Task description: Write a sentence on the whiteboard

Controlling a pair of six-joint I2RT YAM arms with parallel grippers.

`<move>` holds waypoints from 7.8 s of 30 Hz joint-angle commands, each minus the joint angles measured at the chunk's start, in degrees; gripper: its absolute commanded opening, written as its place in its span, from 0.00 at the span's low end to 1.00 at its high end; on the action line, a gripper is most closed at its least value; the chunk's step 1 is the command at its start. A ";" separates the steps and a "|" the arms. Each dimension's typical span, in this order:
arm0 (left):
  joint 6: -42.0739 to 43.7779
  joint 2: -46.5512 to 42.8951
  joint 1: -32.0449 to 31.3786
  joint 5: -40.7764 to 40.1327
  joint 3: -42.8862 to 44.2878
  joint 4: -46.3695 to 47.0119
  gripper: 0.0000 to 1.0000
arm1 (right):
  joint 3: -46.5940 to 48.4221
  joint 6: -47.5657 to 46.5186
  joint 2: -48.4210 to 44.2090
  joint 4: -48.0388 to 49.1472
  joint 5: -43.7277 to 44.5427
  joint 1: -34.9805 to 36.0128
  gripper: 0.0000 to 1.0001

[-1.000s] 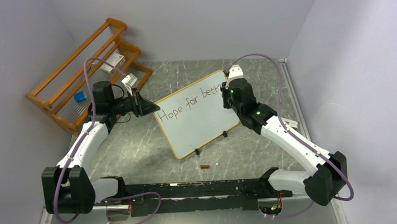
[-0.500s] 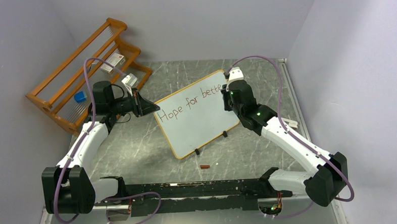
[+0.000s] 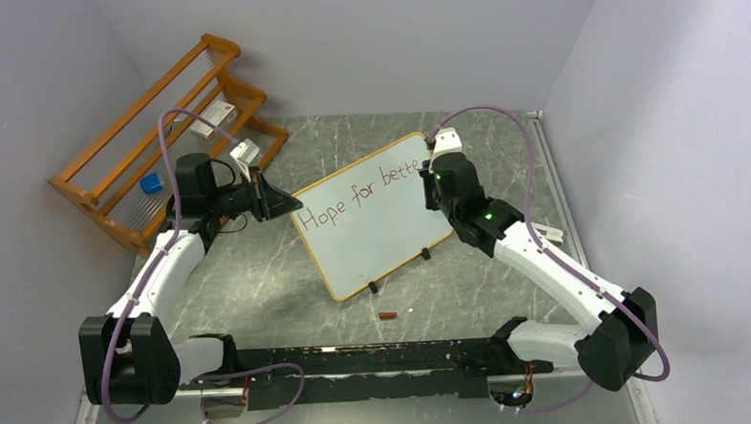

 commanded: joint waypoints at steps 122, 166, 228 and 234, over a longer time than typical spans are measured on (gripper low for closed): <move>4.18 2.25 -0.93 -3.87 -1.24 -5.02 0.05 | 2.16 0.05 1.66 5.14 1.98 -1.32 0.00; 3.93 1.57 -0.93 -4.66 -1.50 -4.95 0.05 | 0.91 5.21 -10.65 -10.22 -4.68 3.34 0.00; 3.67 1.52 -0.93 -4.97 -1.76 -4.87 0.05 | 0.11 12.58 8.11 -3.24 22.84 41.03 0.00; 3.71 1.63 -0.93 -4.94 -1.77 -4.96 0.05 | 0.40 12.56 9.18 -2.98 23.18 41.03 0.00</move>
